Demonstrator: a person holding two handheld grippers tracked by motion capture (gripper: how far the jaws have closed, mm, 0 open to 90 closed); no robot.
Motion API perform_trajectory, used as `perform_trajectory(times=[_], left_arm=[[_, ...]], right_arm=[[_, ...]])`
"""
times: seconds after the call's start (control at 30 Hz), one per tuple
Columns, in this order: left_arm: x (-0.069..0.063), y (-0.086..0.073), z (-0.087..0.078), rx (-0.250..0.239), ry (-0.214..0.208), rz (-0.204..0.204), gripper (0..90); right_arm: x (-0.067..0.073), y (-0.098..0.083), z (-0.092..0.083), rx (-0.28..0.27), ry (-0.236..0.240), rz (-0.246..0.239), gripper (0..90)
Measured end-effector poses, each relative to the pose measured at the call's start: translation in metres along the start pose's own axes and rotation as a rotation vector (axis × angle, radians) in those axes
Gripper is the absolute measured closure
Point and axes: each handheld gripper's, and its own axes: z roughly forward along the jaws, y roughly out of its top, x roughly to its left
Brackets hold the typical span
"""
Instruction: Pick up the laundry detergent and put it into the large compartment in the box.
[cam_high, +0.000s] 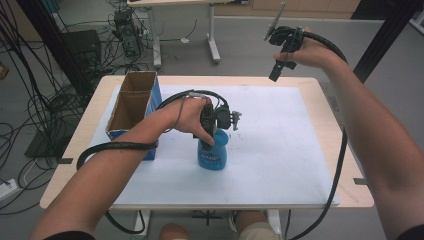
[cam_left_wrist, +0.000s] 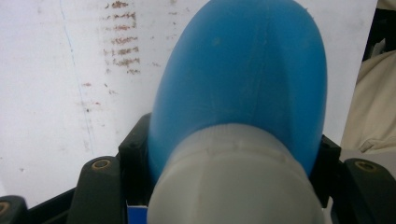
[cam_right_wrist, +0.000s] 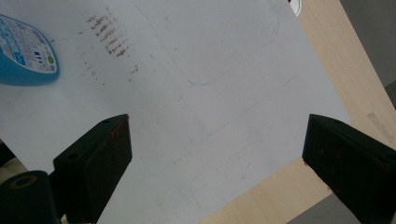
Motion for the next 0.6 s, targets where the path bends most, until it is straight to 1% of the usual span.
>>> perform_trajectory(times=[0.1, 0.6], left_arm=[[0.0011, 0.0011, -0.0004, 0.006, -0.005, -0.001, 37.1], [-0.0006, 0.0032, -0.0005, 0.014, 0.001, -0.004, 37.3]], right_arm=[[-0.0001, -0.0003, 0.0000, -0.002, 0.000, 0.001, 7.8], [-0.0010, -0.0003, 0.0001, 0.001, 0.000, 0.002, 7.6]])
